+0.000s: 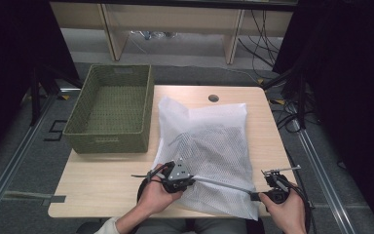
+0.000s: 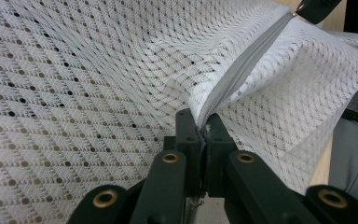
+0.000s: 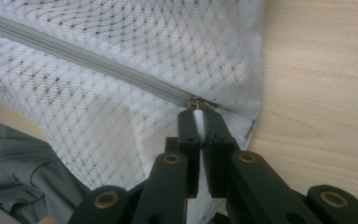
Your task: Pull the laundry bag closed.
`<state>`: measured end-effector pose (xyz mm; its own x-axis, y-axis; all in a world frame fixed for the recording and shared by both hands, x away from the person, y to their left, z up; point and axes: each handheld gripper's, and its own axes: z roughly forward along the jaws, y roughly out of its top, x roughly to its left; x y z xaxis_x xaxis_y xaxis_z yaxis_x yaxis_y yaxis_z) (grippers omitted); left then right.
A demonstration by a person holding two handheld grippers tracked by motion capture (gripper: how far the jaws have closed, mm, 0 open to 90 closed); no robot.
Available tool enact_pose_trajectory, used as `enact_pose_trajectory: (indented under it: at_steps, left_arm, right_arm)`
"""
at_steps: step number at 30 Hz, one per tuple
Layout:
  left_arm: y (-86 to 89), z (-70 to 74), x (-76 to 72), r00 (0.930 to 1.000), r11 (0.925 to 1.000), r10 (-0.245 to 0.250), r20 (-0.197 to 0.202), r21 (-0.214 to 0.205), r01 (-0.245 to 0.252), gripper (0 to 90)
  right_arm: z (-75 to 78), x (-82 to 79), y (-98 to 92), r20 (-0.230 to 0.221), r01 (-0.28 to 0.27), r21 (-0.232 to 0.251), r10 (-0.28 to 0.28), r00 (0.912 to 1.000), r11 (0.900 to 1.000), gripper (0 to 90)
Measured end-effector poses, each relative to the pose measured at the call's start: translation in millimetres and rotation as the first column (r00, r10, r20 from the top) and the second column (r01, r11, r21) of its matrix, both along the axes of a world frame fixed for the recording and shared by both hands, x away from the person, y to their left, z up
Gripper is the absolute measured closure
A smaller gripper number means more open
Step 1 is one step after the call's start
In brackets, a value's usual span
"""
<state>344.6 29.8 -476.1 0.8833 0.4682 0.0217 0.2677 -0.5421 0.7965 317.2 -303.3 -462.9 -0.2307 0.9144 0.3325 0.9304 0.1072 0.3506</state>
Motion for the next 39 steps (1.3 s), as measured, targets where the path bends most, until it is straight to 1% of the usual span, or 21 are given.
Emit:
enact_pose_trajectory:
  at_steps: [3, 4, 6, 7, 8, 9, 13, 18, 21, 24, 25, 27, 29, 30, 33, 34, 35, 36, 37, 38, 39]
  left_arm:
    - [0.1, -0.4, 0.6, 1.0000, 1.0000, -0.002, -0.001, 0.004, 0.002, 87.2]
    - [0.2, -0.4, 0.8, 1.0000, 1.0000, -0.005, -0.005, 0.005, 0.005, 87.2]
    - [-0.3, -0.8, 0.9, 0.9999, 1.0000, -0.008, -0.010, 0.005, 0.008, 87.2]
    - [-1.3, -1.7, 0.5, 1.0000, 1.0000, -0.001, -0.009, -0.007, 0.001, 87.2]
    - [-1.6, -1.9, 0.8, 1.0000, 1.0000, -0.003, -0.009, -0.005, 0.003, 87.2]
    - [-2.5, -2.6, 0.6, 0.9998, 0.9999, -0.007, -0.016, -0.008, 0.007, 87.1]
    - [-4.0, -6.7, 3.3, 0.9998, 0.9998, -0.015, -0.014, 0.015, 0.015, 87.1]
    - [-6.1, -11.4, 8.5, 0.9998, 0.9997, -0.005, -0.019, 0.024, 0.005, 87.0]
    - [-5.4, -12.6, 12.5, 0.9998, 0.9992, -0.007, -0.021, 0.038, 0.008, 87.0]
    - [-6.9, -15.0, 17.6, 0.9998, 0.9993, 0.003, -0.020, 0.036, -0.003, 87.0]
    - [-7.2, -16.0, 21.1, 0.9997, 0.9991, 0.008, -0.021, 0.042, -0.007, 87.1]
    - [-7.3, -17.9, 26.6, 0.9995, 0.9989, 0.018, -0.027, 0.043, -0.016, 87.1]
    - [-7.0, -19.1, 32.4, 0.9993, 0.9984, 0.026, -0.029, 0.051, -0.024, 87.1]
    - [-7.1, -19.3, 34.9, 0.9992, 0.9982, 0.028, -0.030, 0.054, -0.026, 87.0]
    - [-7.4, -21.0, 43.6, 0.9988, 0.9972, 0.045, -0.017, 0.061, -0.044, 87.1]
    - [-7.7, -21.8, 47.3, 0.9983, 0.9970, 0.056, -0.019, 0.055, -0.055, 87.0]
    - [-7.3, -21.6, 50.0, 0.9982, 0.9963, 0.059, -0.012, 0.063, -0.058, 87.1]
    - [-6.9, -21.4, 53.7, 0.9977, 0.9957, 0.067, -0.005, 0.065, -0.066, 87.0]
    - [-7.0, -21.6, 55.4, 0.9975, 0.9958, 0.070, -0.010, 0.060, -0.070, 87.0]
    - [-6.9, -21.8, 57.7, 0.9973, 0.9956, 0.073, -0.009, 0.060, -0.072, 87.0]
    - [-6.4, -21.6, 59.3, 0.9971, 0.9953, 0.075, -0.008, 0.061, -0.075, 87.0]
  right_arm:
    - [-1.8, 3.6, -4.7, -0.030, -0.006, -0.014, 0.005, 0.9995, 0.9999, 88.0]
    - [-0.8, 3.5, -3.7, -0.078, 0.024, -0.008, -0.024, 0.9967, 0.9997, 87.9]
    - [-6.9, 8.5, -11.5, -0.009, -0.049, -0.007, 0.049, 0.9987, 0.9988, 87.9]
    - [-2.5, 6.3, -7.4, -0.065, 0.032, -0.010, -0.032, 0.9974, 0.9995, 88.0]
    - [-6.7, 9.5, -13.2, -0.007, -0.032, -0.018, 0.031, 0.9995, 0.9993, 87.9]
    - [-4.2, 7.8, -8.6, -0.053, 0.044, -0.007, -0.045, 0.9976, 0.9990, 87.9]
    - [-6.2, 14.8, -14.9, -0.046, 0.004, -0.024, -0.005, 0.9989, 0.9997, 87.9]
    - [-2.9, 21.7, -11.2, -0.090, 0.050, -0.030, -0.052, 0.9946, 0.9983, 87.9]
    - [-6.6, 29.0, -13.9, -0.032, 0.007, -0.054, -0.008, 0.9995, 0.9985, 87.9]
    - [-3.0, 33.5, -8.9, -0.074, 0.059, -0.048, -0.063, 0.9953, 0.9971, 87.9]
    - [-6.1, 37.4, -13.3, -0.014, -0.005, -0.067, 0.004, 0.9999, 0.9978, 87.9]
    - [-3.3, 41.9, -10.1, -0.047, 0.023, -0.076, -0.027, 0.9985, 0.9968, 87.9]
    - [-5.8, 47.6, -11.3, -0.002, -0.011, -0.083, 0.011, 0.9999, 0.9965, 87.9]
    - [-2.2, 47.5, -6.8, -0.058, 0.049, -0.081, -0.054, 0.9969, 0.9955, 87.9]
    - [-7.8, 55.6, -9.5, 0.019, -0.011, -0.085, 0.013, 0.9997, 0.9963, 87.9]
    - [-6.6, 56.5, -6.6, -0.009, 0.018, -0.085, -0.019, 0.9998, 0.9962, 87.9]
    - [-8.7, 59.7, -7.1, 0.011, -0.004, -0.089, 0.005, 0.9999, 0.9961, 87.8]
    - [-5.7, 59.0, -1.6, -0.032, 0.060, -0.093, -0.063, 0.9975, 0.9939, 87.9]
    - [-8.4, 62.5, -5.1, 0.013, 0.005, -0.086, -0.003, 0.9999, 0.9963, 87.8]
    - [-5.1, 62.0, -0.8, -0.034, 0.048, -0.082, -0.051, 0.9981, 0.9955, 87.9]
    - [-6.6, 64.2, -2.5, -0.002, 0.024, -0.095, -0.024, 0.9997, 0.9952, 87.8]
